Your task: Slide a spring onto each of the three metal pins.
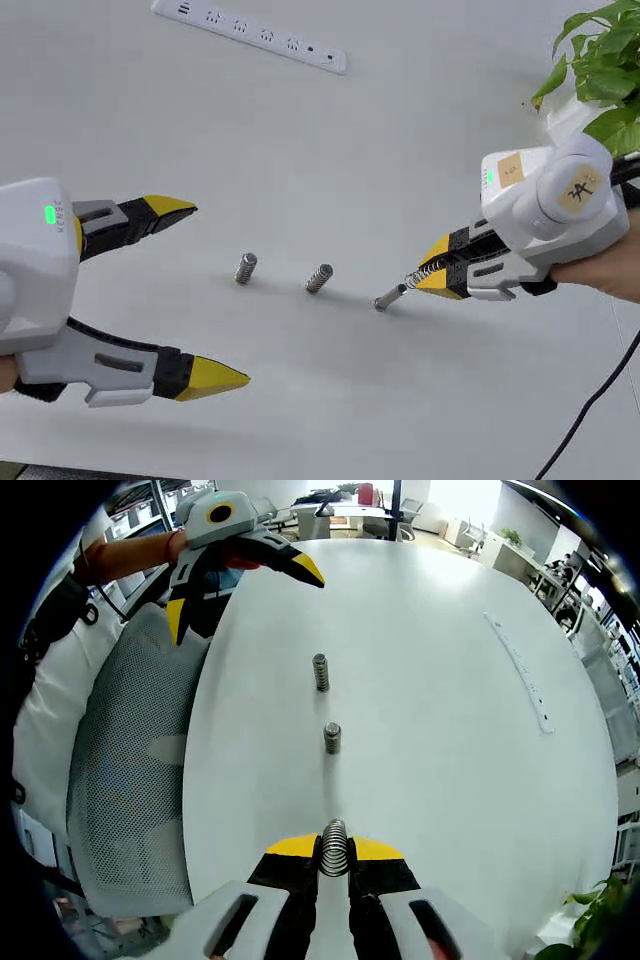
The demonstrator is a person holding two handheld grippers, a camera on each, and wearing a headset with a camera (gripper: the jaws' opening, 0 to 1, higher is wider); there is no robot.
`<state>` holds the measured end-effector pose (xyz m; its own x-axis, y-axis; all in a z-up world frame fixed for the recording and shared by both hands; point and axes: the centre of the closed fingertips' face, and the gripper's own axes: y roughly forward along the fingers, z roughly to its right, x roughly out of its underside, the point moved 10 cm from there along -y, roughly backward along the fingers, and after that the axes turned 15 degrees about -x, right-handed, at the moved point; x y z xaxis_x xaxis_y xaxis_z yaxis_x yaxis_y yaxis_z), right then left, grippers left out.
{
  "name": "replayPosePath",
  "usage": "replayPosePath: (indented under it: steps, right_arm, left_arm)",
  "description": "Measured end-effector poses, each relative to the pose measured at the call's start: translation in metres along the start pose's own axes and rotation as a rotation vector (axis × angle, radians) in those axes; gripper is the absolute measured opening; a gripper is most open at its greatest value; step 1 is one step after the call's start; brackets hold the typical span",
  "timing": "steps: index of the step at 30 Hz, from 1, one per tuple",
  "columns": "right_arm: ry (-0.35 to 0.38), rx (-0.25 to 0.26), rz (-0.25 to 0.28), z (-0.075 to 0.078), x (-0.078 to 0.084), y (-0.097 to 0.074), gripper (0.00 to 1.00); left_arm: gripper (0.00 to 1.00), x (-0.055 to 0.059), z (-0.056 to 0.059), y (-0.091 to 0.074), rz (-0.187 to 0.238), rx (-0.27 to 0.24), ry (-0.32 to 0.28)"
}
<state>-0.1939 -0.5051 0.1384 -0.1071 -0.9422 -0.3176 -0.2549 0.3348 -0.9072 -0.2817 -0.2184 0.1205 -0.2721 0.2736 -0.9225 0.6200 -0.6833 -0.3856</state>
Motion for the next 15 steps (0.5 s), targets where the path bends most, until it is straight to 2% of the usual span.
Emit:
replayPosePath:
  steps: [6,15]
  right_arm:
    - [-0.004,-0.005,-0.011,0.0043,-0.0006,0.0034,0.07]
    - [-0.014,-0.014,-0.033,0.0024,-0.0021,0.0068,0.07]
  left_arm:
    - [0.95,0.0017,-0.001,0.0001,-0.004,0.004,-0.001]
    - [0.95,0.0024,0.0013,0.0006,0.0,0.009,-0.015]
